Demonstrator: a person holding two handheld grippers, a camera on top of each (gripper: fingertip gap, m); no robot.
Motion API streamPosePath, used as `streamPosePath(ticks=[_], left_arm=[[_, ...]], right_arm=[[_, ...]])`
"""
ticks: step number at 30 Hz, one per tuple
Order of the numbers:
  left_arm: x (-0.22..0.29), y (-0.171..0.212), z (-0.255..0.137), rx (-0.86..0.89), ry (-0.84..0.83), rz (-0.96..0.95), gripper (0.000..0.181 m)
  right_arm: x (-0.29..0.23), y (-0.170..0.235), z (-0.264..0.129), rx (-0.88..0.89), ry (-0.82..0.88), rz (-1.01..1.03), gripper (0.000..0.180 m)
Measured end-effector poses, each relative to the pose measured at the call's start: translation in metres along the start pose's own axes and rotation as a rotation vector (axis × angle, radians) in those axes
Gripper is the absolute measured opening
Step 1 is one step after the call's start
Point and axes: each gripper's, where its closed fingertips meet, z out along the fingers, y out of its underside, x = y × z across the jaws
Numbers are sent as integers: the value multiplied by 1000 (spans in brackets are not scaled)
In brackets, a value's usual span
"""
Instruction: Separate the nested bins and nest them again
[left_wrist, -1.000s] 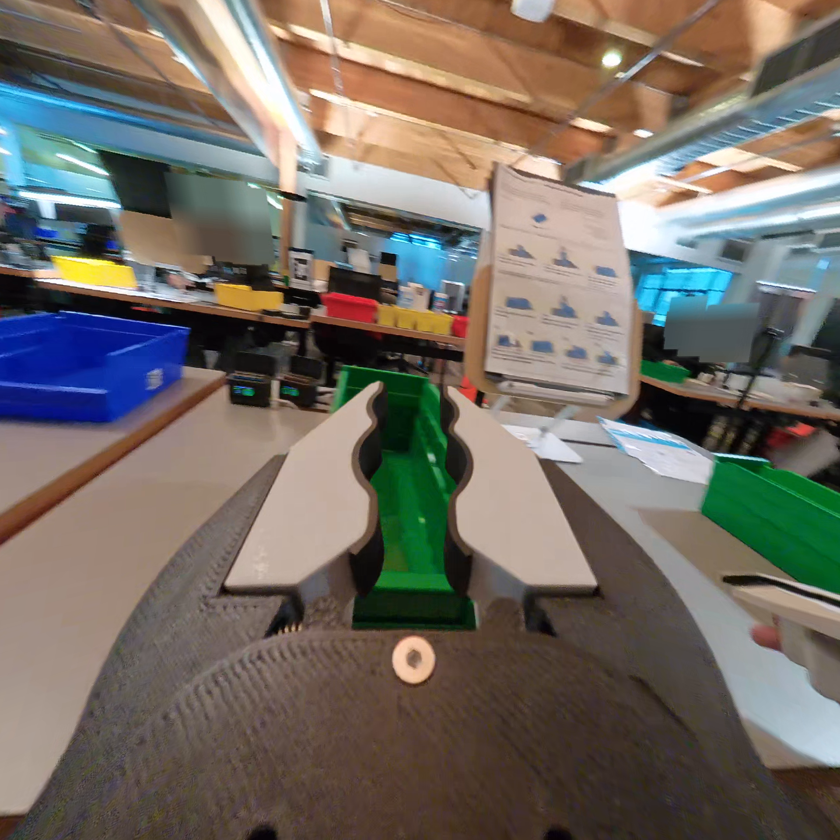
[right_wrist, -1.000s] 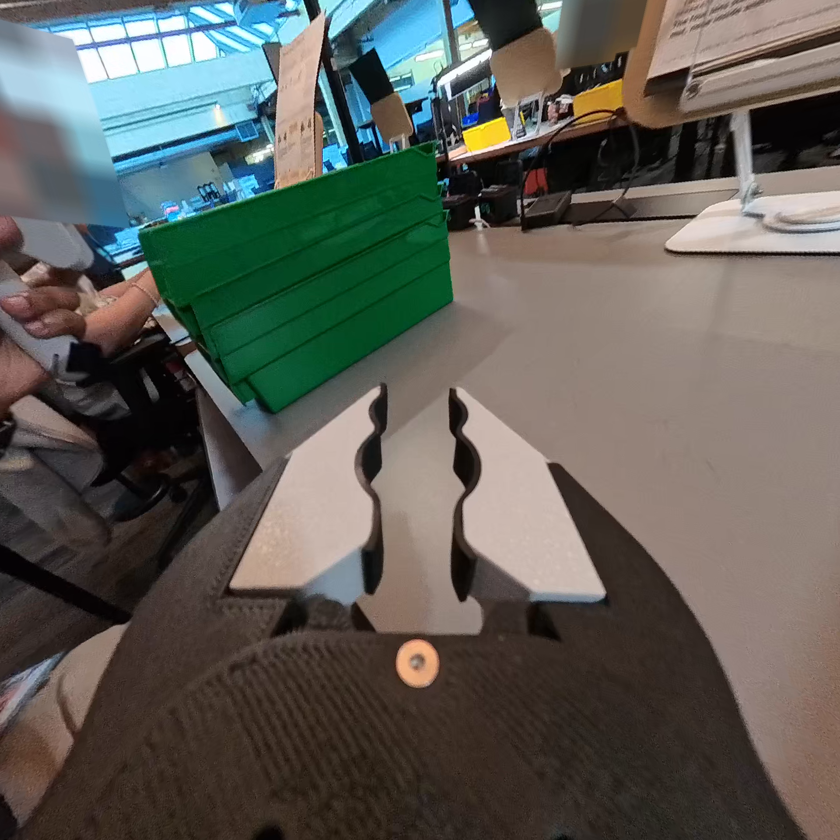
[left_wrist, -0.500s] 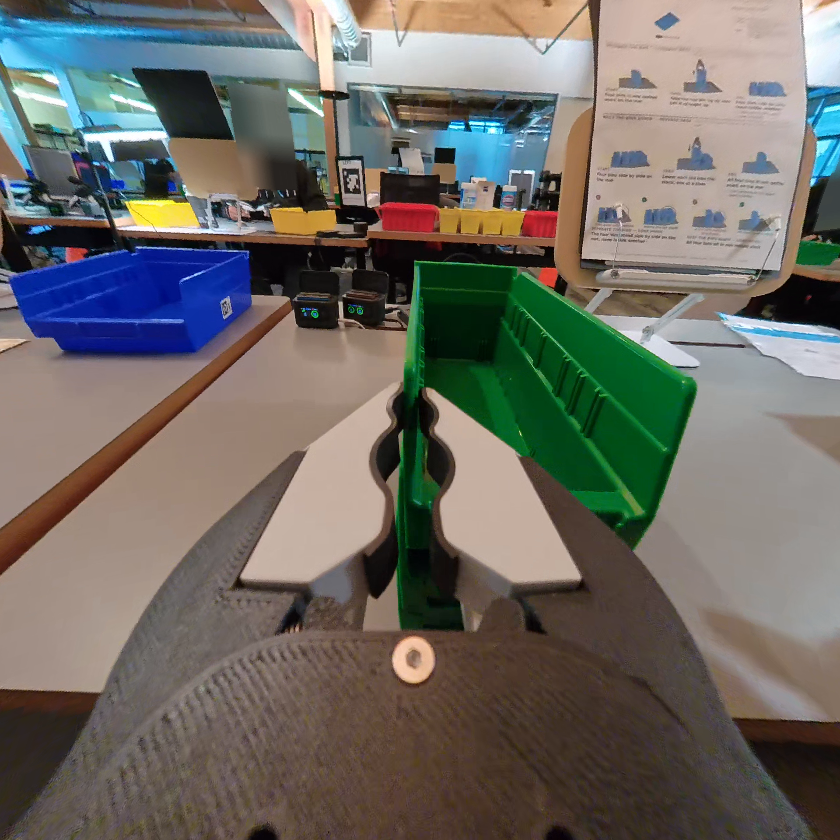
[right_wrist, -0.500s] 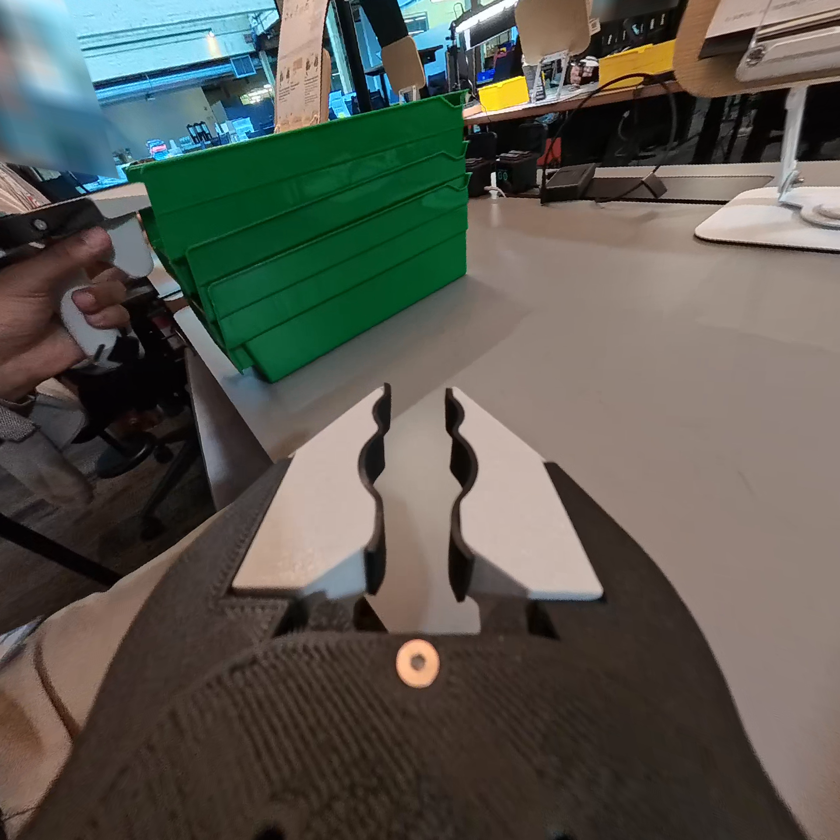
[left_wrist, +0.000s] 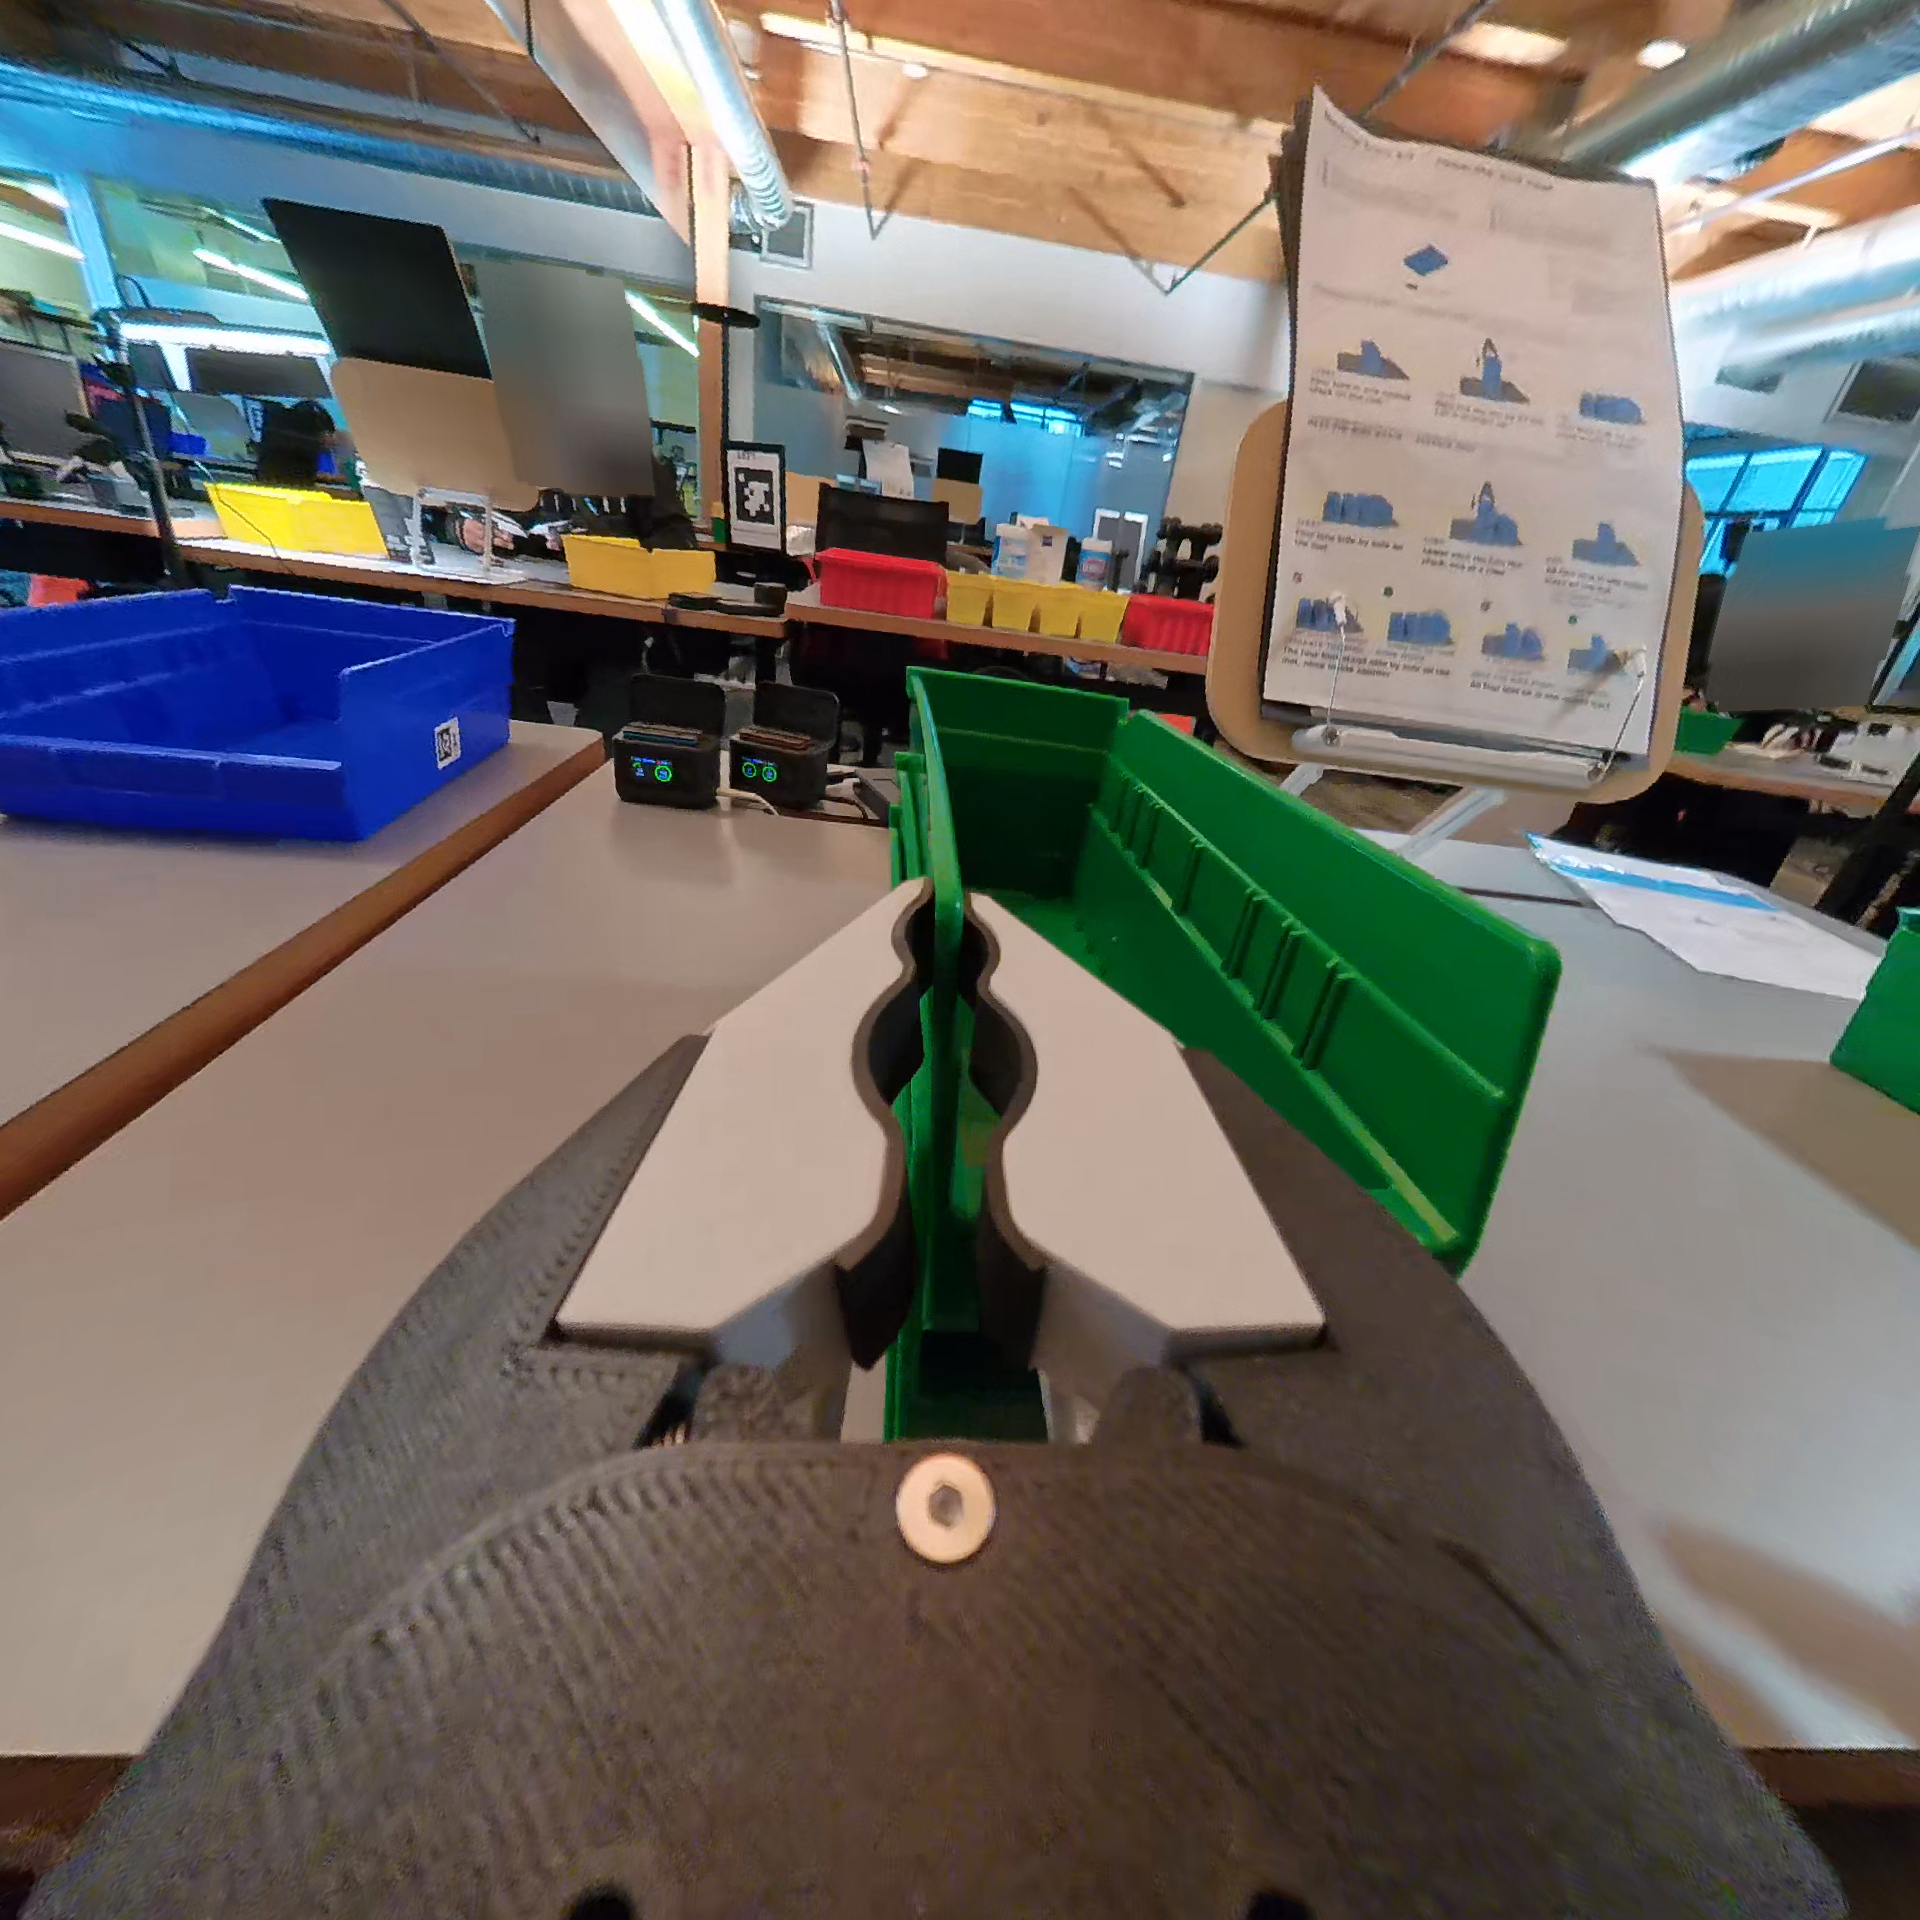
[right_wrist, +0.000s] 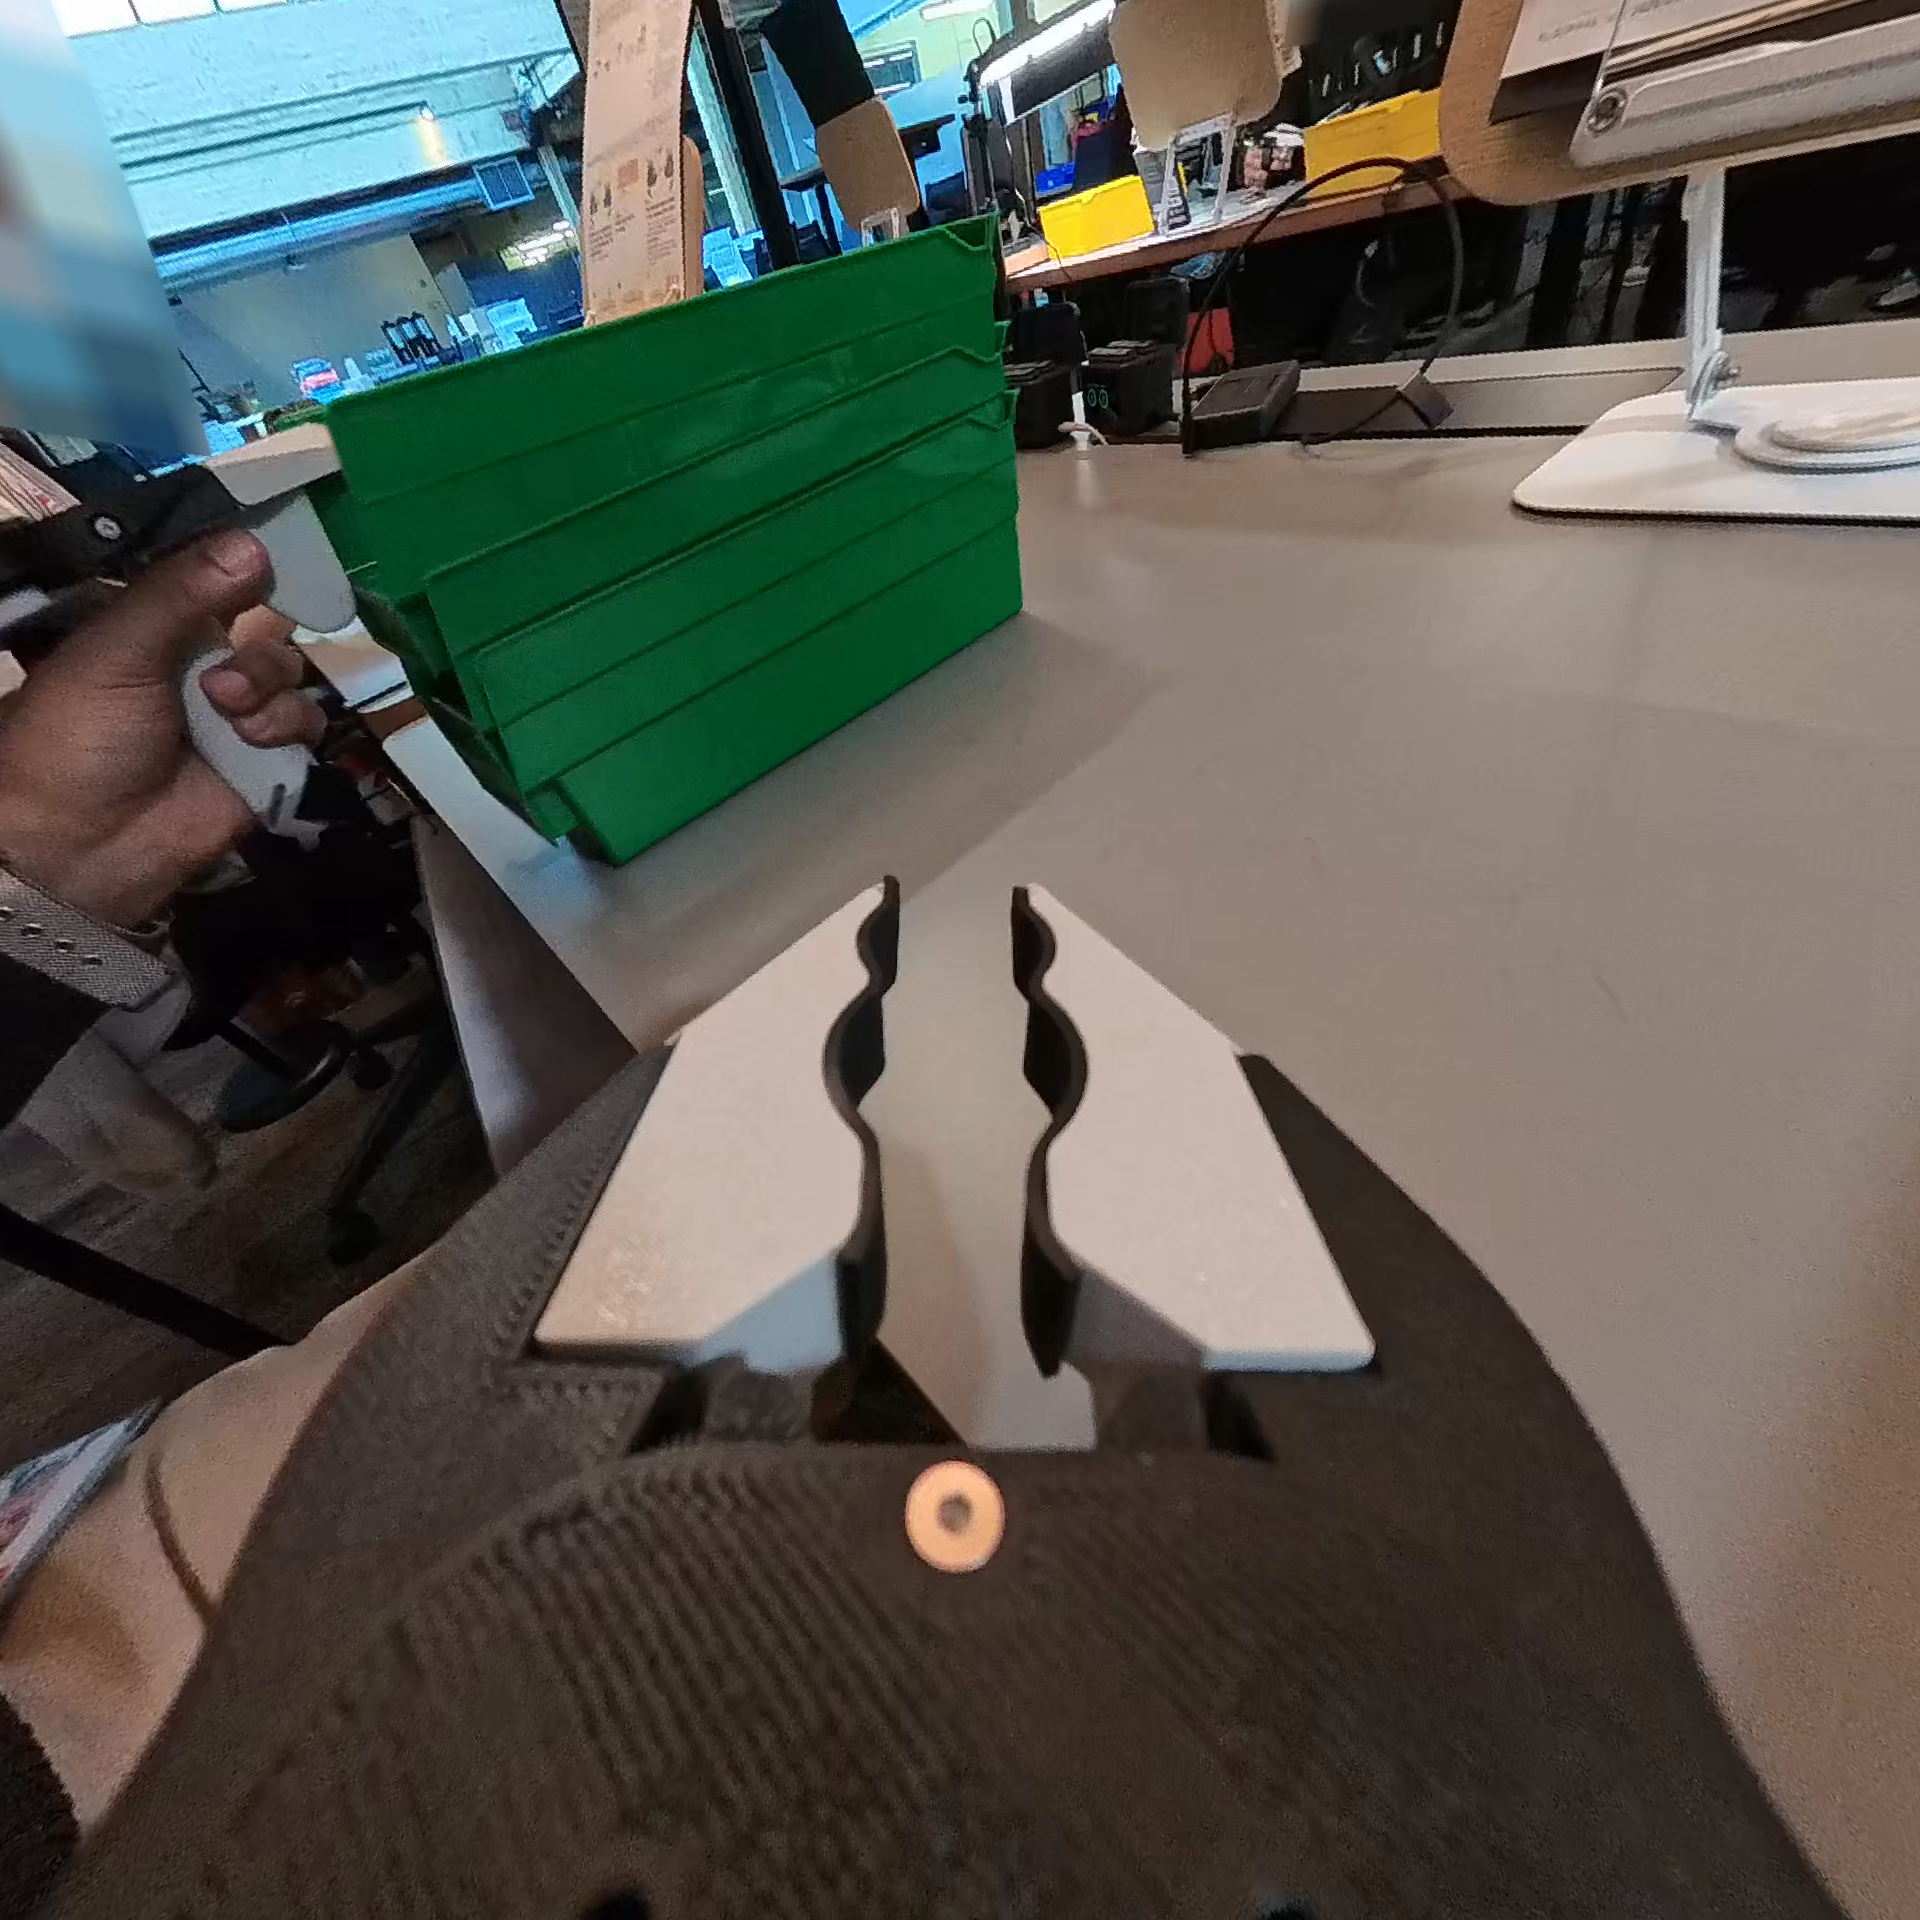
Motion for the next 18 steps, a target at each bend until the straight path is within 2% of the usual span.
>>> streamPosePath(ticks=[5, 10, 18], left_arm=[[5, -8, -1, 52, 2, 14, 0], [-1, -24, -7, 113, 6, -52, 0], [25, -86, -30, 289, 79, -53, 0]], right_arm=[[3, 0, -3, 1, 13, -8, 20], [3, 2, 0, -8, 4, 2, 20], [-8, -9, 0, 36, 2, -69, 23]])
